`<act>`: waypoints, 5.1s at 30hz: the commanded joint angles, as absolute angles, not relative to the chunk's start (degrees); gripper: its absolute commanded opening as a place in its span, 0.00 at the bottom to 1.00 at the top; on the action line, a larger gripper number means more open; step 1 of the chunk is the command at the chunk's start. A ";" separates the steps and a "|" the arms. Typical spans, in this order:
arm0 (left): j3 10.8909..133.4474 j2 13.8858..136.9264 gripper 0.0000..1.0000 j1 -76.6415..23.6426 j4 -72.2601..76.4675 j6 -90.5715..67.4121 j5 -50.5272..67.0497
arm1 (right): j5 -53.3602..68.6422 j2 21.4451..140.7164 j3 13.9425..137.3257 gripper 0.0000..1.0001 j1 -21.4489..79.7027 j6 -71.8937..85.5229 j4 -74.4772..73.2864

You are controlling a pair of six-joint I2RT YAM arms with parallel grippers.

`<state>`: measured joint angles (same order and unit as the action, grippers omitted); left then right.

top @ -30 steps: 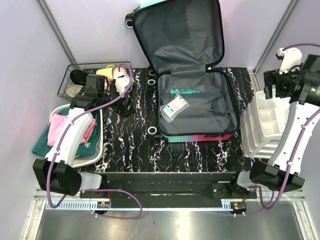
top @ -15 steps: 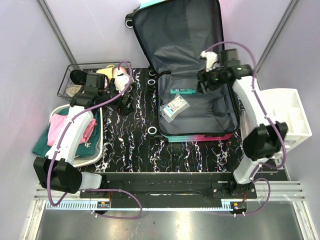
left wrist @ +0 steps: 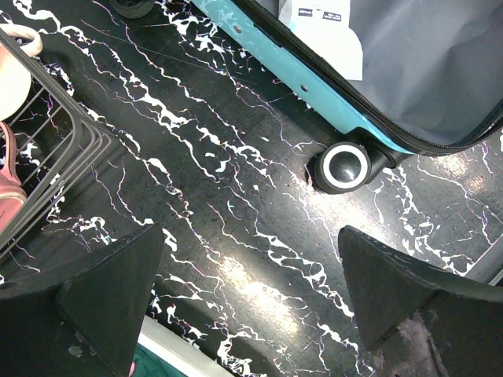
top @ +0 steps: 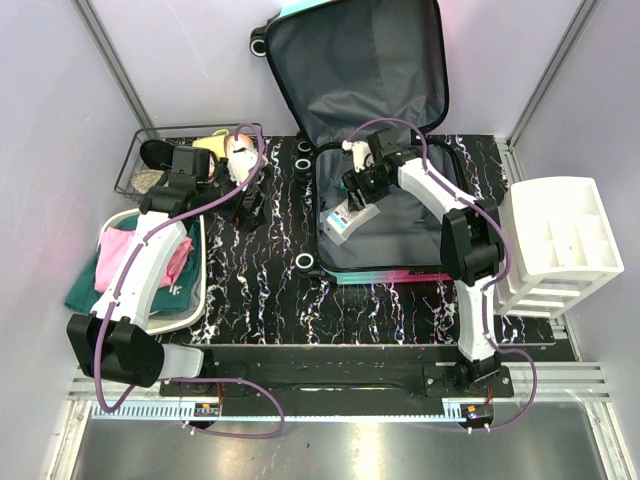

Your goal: Open, take out, and arrange the luggage

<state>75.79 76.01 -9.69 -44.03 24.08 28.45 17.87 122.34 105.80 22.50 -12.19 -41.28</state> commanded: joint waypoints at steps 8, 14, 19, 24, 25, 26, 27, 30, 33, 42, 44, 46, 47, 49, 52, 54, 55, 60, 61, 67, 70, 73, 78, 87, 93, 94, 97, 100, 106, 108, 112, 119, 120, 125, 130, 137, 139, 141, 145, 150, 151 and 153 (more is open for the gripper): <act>76.46 75.85 0.99 -9.84 -43.42 24.70 27.51 | 12.40 129.81 109.34 0.60 25.40 -16.09 -36.12; 77.78 76.46 0.99 -9.84 -44.12 26.45 27.51 | 11.78 125.26 106.27 0.10 25.40 -16.08 -37.09; 78.31 76.73 0.99 -9.76 -44.03 27.07 28.65 | 8.97 115.43 104.85 0.00 25.23 -16.88 -39.89; 79.01 76.64 0.99 -9.84 -43.33 26.72 30.58 | 4.85 106.01 105.38 0.00 23.91 -14.94 -44.38; 79.10 76.64 0.99 -9.84 -43.24 26.63 30.76 | 4.49 101.99 105.03 0.00 22.34 -14.85 -45.60; 79.10 76.55 0.99 -9.93 -42.81 26.54 31.02 | 4.22 99.87 103.90 0.00 21.37 -14.85 -46.22; 79.10 76.55 0.99 -9.84 -42.63 26.28 31.37 | 3.61 97.76 103.45 0.00 20.31 -14.77 -47.01; 78.84 76.55 0.99 -9.84 -41.75 25.76 32.17 | 2.73 90.89 103.62 0.00 13.82 -14.94 -52.37; 78.40 77.08 0.99 -9.84 -40.70 24.88 33.57 | 0.46 84.39 103.80 0.00 7.40 -16.17 -56.15; 81.20 81.82 0.99 -10.28 -39.20 22.06 38.40 | -5.20 74.97 103.36 0.00 -15.24 -21.00 -63.89; 82.17 82.79 0.99 -10.37 -39.03 21.97 39.28 | -3.52 76.63 105.72 0.00 -18.97 -21.62 -65.56; 83.49 84.28 0.99 -10.72 -39.20 22.15 39.64 | -1.06 78.47 107.39 0.00 -22.30 -21.97 -66.79; 84.02 84.72 0.99 -10.81 -39.20 22.15 39.55 | -0.53 78.83 107.40 0.00 -23.02 -22.41 -66.80; 85.16 85.69 0.99 -10.90 -39.11 21.97 39.64 | 1.75 80.06 107.14 0.00 -25.21 -23.64 -66.71; 85.61 85.87 0.99 -10.90 -39.20 21.80 39.90 | 4.12 82.44 106.53 0.00 -28.29 -24.52 -65.93; 85.43 85.70 0.99 -10.90 -39.20 21.88 39.64 | 4.57 83.84 105.91 0.00 -29.00 -25.31 -64.78; 85.26 85.52 0.99 -10.99 -39.20 21.97 39.64 | 4.31 84.28 105.30 0.00 -29.09 -25.66 -63.82; 85.43 85.34 0.99 -10.99 -40.08 22.94 38.59 | 3.43 87.18 104.68 0.00 -30.32 -26.98 -65.74; 85.43 85.43 0.99 -10.99 -40.17 23.11 38.41 | 3.17 87.36 103.89 0.00 -30.32 -27.42 -66.18; 87.53 87.27 0.99 -11.69 -41.22 24.43 38.32 | 2.81 89.30 104.94 0.54 -30.41 -26.37 -68.02; 90.17 89.20 0.99 -11.95 -42.36 24.52 37.97 | 2.64 89.74 106.25 0.66 -30.59 -25.93 -68.20; 92.28 90.79 0.99 -11.95 -42.54 24.52 38.06 | 4.57 89.21 107.40 0.73 -30.76 -25.84 -66.64; 95.53 93.33 0.99 -12.22 -43.06 24.70 38.06 | 7.99 88.59 111.00 0.73 -30.76 -26.19 -66.35; 101.42 96.94 0.99 -12.39 -45.44 26.01 38.58 | 29.43 92.71 119.97 0.81 -25.35 -21.62 -66.01; 100.46 95.89 0.99 -12.30 -47.20 27.86 36.30 | 33.48 101.22 122.52 0.84 -11.01 -23.64 -56.18; 99.94 95.63 0.99 -12.22 -47.63 28.38 36.56 | 33.75 102.73 122.87 0.85 -7.77 -23.99 -53.20; 96.78 93.70 0.99 -11.87 -48.77 33.12 42.08 | 34.45 108.53 122.96 0.84 -1.61 -27.15 -48.79; 92.91 91.67 0.99 -11.87 -48.95 39.36 46.92 | 34.63 114.86 123.48 0.83 2.62 -32.15 -45.88; 91.67 93.69 0.99 -11.95 -50.62 46.84 48.51 | 33.05 128.30 128.84 0.80 8.43 -42.09 -40.96; 91.67 95.09 0.99 -12.04 -50.63 46.84 48.69 | 32.78 133.56 132.78 0.79 9.40 -44.55 -40.52; 90.18 96.41 0.98 -12.56 -49.92 49.48 49.14 | 32.17 141.14 138.25 0.77 10.46 -48.51 -40.52; 89.47 98.88 0.96 -14.76 -46.68 51.34 44.21 | 32.87 145.54 136.67 0.76 11.69 -57.55 -40.52; 89.21 98.79 0.96 -14.77 -44.93 51.15 43.86 | 32.87 145.81 135.80 0.76 11.78 -58.09 -40.43; 87.89 98.44 0.96 -16.95 -42.63 53.34 41.23 | 30.51 149.58 136.75 0.76 12.57 -59.85 -39.81; 86.84 98.79 0.95 -20.47 -42.71 57.30 38.50 | 28.57 151.26 137.46 0.71 13.53 -61.26 -39.99; 90.96 101.51 0.89 -23.81 -42.45 57.75 38.40 | 25.57 150.48 137.46 0.30 13.27 -59.87 -40.60; 93.67 102.91 0.86 -25.39 -40.61 56.35 40.24 | 26.19 149.33 138.51 0.16 12.66 -57.75 -40.69; 96.40 105.10 0.86 -26.71 -39.21 52.31 40.35 | 26.28 147.84 140.52 0.00 12.57 -53.98 -40.52; 107.29 113.36 0.91 -28.48 -37.10 33.09 32.45 | 26.98 145.11 142.73 0.00 11.69 -46.77 -39.38; 103.46 110.66 0.92 -26.98 -31.64 22.03 36.18 | 28.47 140.37 142.12 0.00 10.02 -38.77 -39.02; 101.45 108.91 0.90 -27.59 -32.60 25.54 43.35 | 29.69 139.58 141.77 0.00 9.58 -37.37 -39.20; 101.77 108.46 0.88 -29.43 -39.26 38.27 44.39 | 30.93 137.29 141.33 0.00 8.09 -33.32 -39.11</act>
